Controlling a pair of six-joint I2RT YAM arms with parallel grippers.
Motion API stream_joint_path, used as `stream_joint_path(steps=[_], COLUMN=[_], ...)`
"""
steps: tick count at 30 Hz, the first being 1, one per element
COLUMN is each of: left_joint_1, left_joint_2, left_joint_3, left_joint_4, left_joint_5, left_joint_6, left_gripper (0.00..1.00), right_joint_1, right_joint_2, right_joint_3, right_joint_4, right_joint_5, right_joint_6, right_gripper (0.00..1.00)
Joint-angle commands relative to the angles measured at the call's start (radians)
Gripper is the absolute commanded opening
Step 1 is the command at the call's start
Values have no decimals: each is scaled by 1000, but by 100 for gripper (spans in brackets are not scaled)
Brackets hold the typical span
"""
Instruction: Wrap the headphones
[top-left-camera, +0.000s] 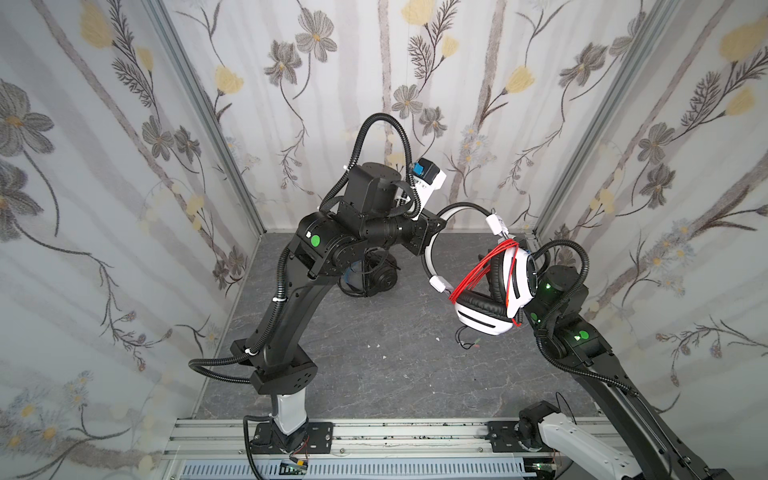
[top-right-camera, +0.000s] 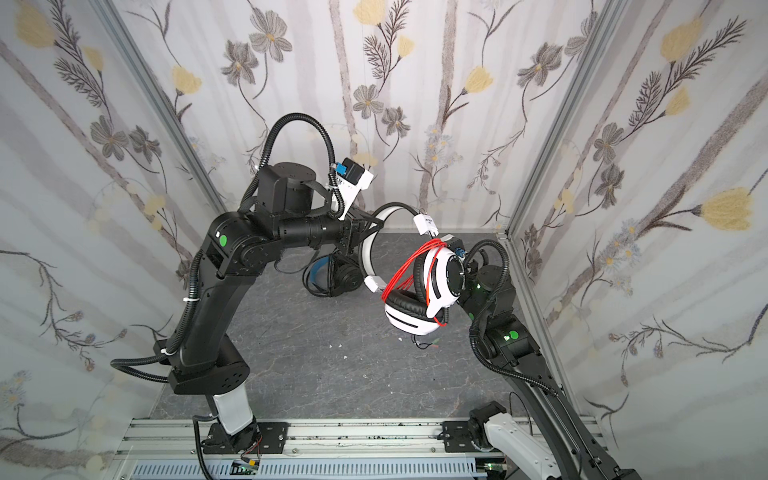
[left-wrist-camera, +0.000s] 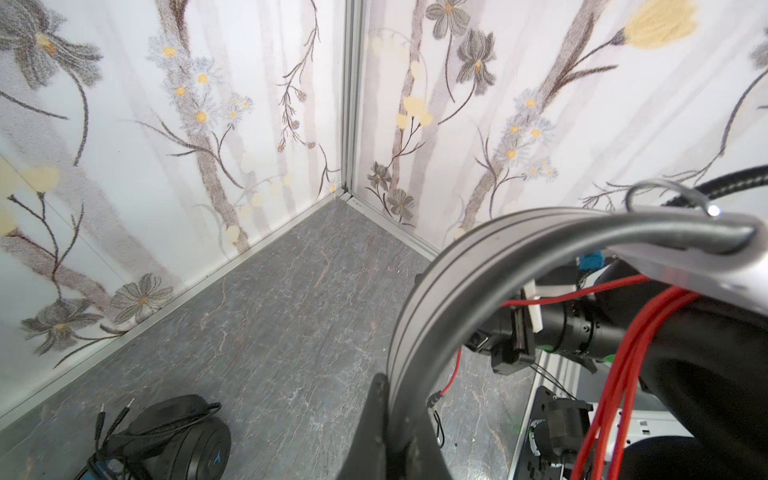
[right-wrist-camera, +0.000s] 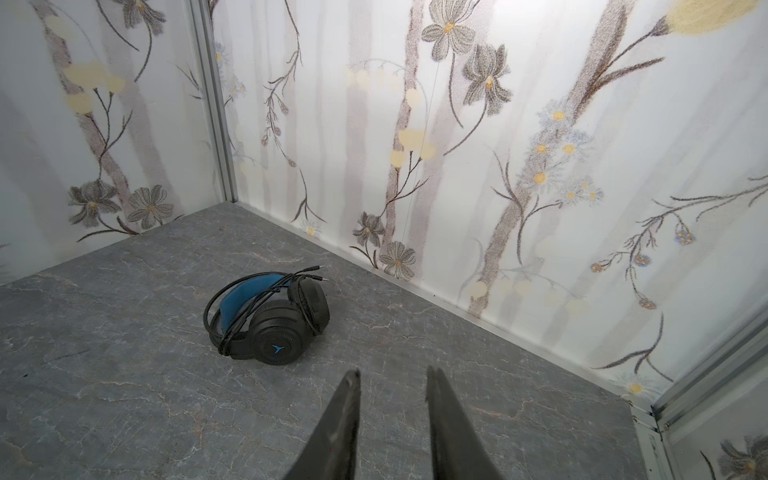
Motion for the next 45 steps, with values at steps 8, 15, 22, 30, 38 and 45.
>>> stream_joint_path(steps=[8, 15, 22, 30, 38, 45], left_joint_1=[14, 28, 45, 56, 79, 98], left_joint_2=[-10, -11, -17, -19, -22, -23], left_joint_3=[7, 7, 7, 7, 7, 7], left_joint_4=[210, 238, 248, 249, 284, 296], left_joint_5=[-46, -60, -52, -56, -33, -16], left_joint_6=[-154, -191, -213, -224, -255, -270], left_gripper=[0, 0, 0, 0, 0, 0], right_joint_1=[-15, -24, -28, -28, -28, -29], right_joint_2=[-78, -102, -74, -75, -56, -23], right_joint_3=[-138, -254, -306, -353, -396, -400], right_joint_4=[141, 190, 211, 242, 237, 234], right_joint_5=[-151, -193, -223, -252, -190, -170], right_joint_6=[54, 103, 151, 177, 204, 210], right_gripper=[57, 69, 72, 74, 75, 74])
